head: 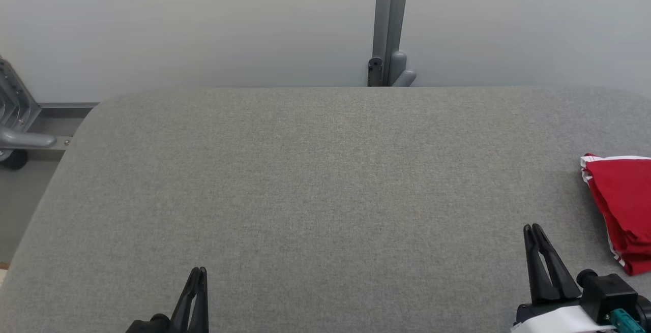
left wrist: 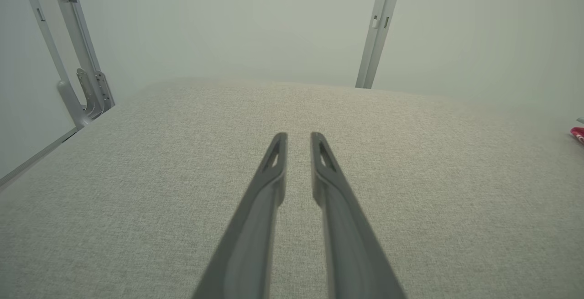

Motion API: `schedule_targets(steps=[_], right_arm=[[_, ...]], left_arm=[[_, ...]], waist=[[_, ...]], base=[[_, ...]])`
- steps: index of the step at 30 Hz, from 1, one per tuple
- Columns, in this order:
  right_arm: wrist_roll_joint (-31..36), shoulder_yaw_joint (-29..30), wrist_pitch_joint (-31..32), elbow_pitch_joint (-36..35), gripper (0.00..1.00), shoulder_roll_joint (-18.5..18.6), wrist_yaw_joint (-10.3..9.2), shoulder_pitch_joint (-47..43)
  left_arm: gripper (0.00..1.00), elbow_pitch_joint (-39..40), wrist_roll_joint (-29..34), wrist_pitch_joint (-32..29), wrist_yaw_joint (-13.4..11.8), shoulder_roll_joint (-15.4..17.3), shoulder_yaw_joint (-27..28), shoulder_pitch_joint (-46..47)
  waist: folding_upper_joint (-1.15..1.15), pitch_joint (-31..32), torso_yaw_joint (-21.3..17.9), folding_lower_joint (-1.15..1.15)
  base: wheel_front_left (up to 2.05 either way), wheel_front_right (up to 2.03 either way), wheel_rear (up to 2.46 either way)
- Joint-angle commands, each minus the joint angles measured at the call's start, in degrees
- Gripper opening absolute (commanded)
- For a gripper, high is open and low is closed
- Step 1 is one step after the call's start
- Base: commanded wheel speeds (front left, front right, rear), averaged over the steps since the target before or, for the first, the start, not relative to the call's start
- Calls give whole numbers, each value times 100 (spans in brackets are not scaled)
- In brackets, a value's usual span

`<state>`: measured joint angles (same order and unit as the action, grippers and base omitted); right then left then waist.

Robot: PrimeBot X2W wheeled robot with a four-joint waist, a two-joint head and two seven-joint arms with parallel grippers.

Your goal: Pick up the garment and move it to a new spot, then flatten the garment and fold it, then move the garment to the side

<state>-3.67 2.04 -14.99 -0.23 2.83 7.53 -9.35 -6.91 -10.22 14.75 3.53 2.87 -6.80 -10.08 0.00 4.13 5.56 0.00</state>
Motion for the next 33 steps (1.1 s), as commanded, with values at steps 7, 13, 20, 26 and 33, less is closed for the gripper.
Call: schedule_targets(steps=[7, 13, 20, 26, 33], right_arm=[[-946, 178, 348, 167, 0, 25, 0, 216], [-1726, 331, 645, 330, 0, 43, -1, 386], [-2439, 474, 919, 479, 0, 56, -1, 544], [-2910, 570, 1100, 578, 0, 63, -2, 650], [-3530, 697, 1344, 711, 0, 72, -2, 789]], left_arm=[[0, -24, -902, -68, 35, 6, -12, 175], [0, -155, -1650, -142, 78, 10, -20, 371], [0, -224, -2334, -207, 113, 11, -24, 535], [0, -263, -2787, -252, 135, 11, -26, 634], [0, -318, -3378, -312, 165, 11, -27, 763]], waist=[[0, -29, -35, 0], [0, -54, -66, 0], [0, -80, -97, 0], [0, -98, -119, 0], [0, -124, -150, 0]], base=[[0, 0, 0], [0, 0, 0], [0, 0, 0], [0, 0, 0], [0, 0, 0]])
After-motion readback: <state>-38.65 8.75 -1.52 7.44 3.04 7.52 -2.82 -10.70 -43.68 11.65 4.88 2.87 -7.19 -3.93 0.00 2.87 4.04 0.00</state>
